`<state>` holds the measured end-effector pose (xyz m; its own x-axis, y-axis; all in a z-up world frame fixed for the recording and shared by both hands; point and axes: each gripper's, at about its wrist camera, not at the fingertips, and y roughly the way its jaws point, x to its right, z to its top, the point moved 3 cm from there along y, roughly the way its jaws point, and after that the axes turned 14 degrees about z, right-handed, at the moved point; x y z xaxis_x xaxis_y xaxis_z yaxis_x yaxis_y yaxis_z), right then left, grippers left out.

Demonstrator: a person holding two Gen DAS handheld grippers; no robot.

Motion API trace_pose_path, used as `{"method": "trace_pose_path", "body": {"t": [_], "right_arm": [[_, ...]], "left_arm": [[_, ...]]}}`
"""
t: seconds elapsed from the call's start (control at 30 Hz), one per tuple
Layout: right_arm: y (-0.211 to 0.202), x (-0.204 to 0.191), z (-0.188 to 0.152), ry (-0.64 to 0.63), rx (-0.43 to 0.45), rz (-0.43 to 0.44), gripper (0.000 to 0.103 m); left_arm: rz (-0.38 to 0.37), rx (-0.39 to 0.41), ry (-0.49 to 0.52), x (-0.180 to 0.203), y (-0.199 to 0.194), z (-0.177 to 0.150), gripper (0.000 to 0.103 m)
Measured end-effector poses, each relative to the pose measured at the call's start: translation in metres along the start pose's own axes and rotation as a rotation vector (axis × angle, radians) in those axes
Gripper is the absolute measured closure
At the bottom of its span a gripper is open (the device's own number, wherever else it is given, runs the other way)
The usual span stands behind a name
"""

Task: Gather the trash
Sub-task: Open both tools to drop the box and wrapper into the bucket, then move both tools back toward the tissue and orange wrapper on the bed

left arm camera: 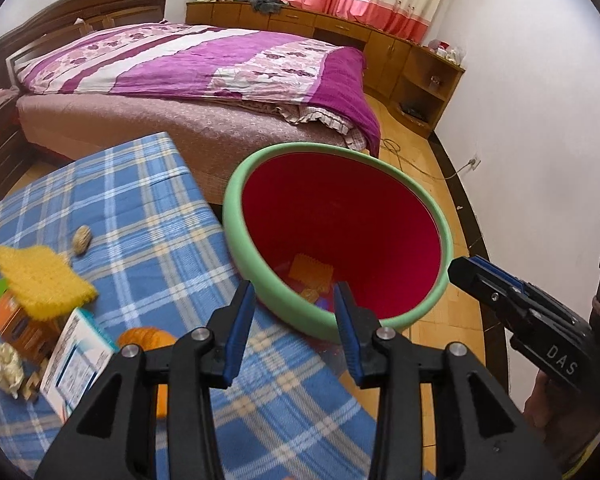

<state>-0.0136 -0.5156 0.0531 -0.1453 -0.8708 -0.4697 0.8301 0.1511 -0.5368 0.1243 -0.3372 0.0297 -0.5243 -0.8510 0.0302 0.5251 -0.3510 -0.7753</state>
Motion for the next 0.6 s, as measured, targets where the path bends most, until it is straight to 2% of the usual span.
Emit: {"method": "trace_pose_path", "body": {"t": [0.3,0.6], "right_arm": [[-0.001,-0.03,-0.015,-0.007,-0.02,0.049,0.054],[0.007,-0.062,-0.031,-0.021,-0.055,0.09,0.052]], "left_arm": [[0.031,0.018,-0.06,-0.032,-0.029,-0.017,0.062],[0.077,0.029,-0.13,-0.071,-0.053,-0.038,0.062]]}}
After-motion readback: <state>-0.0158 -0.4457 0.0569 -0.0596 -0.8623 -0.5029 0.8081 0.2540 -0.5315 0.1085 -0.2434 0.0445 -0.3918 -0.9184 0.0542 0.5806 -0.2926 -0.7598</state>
